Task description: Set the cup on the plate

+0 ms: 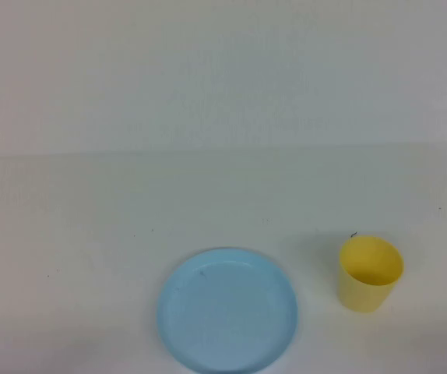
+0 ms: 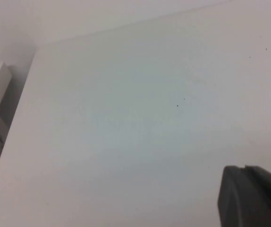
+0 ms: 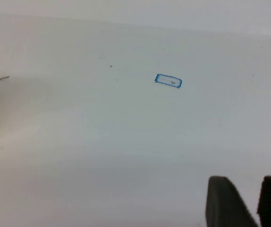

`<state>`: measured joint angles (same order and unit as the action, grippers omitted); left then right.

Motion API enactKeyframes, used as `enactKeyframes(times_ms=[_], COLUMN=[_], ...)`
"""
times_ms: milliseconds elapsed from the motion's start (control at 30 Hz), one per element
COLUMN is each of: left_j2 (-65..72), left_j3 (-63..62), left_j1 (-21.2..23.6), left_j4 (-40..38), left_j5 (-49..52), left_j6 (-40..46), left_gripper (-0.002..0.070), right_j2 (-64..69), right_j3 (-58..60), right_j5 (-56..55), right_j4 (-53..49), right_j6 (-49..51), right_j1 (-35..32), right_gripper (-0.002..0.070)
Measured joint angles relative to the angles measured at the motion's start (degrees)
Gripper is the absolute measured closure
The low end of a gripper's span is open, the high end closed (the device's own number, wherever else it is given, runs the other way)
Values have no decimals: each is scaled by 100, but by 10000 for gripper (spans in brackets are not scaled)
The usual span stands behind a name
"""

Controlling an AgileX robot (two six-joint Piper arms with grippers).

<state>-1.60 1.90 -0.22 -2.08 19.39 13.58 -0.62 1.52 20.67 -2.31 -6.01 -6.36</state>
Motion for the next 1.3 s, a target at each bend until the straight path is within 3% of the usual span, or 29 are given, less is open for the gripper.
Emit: enactKeyframes(times_ms=[367,767,1100,1300], left_j2=[0,0,0,0], left_j3=[0,0,0,0], left_j1=[0,0,0,0], left_j4=[208,297,79,-348], left_j5=[-52,-1477,-1713,-2387], left_j6=[-37,-37,-233,-943], left_gripper=[674,674,674,674], right_j2=[0,0,0,0], right_j3=[0,0,0,10], right_j5=[0,0,-27,-1203], right_j4=[0,0,-67,-87], right_j6=[0,0,0,0], right_j1=[0,0,0,0], right_gripper=[489,489,489,489])
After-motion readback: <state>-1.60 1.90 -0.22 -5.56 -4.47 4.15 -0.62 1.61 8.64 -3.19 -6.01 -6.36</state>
